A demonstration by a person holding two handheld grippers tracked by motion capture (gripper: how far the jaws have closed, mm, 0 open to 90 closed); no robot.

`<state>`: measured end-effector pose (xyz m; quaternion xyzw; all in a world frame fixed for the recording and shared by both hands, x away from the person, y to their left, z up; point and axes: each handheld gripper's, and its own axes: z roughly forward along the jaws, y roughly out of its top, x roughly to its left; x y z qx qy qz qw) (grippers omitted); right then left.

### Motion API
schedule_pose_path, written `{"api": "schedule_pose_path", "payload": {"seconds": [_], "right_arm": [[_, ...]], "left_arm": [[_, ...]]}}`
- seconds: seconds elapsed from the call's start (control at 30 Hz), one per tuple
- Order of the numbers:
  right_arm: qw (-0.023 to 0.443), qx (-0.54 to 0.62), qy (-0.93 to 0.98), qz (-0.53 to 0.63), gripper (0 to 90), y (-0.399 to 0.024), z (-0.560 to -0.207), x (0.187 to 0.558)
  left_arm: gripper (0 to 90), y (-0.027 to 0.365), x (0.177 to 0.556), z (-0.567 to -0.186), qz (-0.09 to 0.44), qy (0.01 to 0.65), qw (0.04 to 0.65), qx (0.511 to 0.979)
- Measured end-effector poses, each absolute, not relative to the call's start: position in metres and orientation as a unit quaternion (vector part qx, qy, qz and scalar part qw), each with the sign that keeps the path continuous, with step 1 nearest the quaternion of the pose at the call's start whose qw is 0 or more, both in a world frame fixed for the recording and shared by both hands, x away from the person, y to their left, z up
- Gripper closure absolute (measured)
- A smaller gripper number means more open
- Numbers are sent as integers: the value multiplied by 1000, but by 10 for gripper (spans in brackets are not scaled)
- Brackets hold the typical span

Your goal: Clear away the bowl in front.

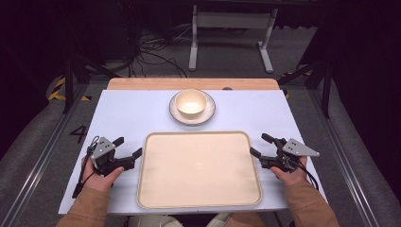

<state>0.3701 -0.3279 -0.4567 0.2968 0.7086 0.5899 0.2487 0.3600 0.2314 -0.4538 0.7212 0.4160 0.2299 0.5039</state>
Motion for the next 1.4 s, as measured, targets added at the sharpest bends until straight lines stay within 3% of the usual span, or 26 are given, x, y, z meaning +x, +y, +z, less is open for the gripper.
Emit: {"api": "schedule_pose_path", "payload": {"seconds": [0.47, 0.73, 1.4], "right_arm": [[255, 289, 706, 594, 200, -328, -457, 367], [252, 292, 702, 599, 200, -329, -457, 368], [246, 296, 702, 599, 198, -330, -457, 369]], "left_arm": [[160, 208, 370, -416, 229, 386, 521, 726], [167, 180, 395, -392, 228, 347, 523, 744], [158, 129, 453, -374, 211, 327, 536, 749]]}}
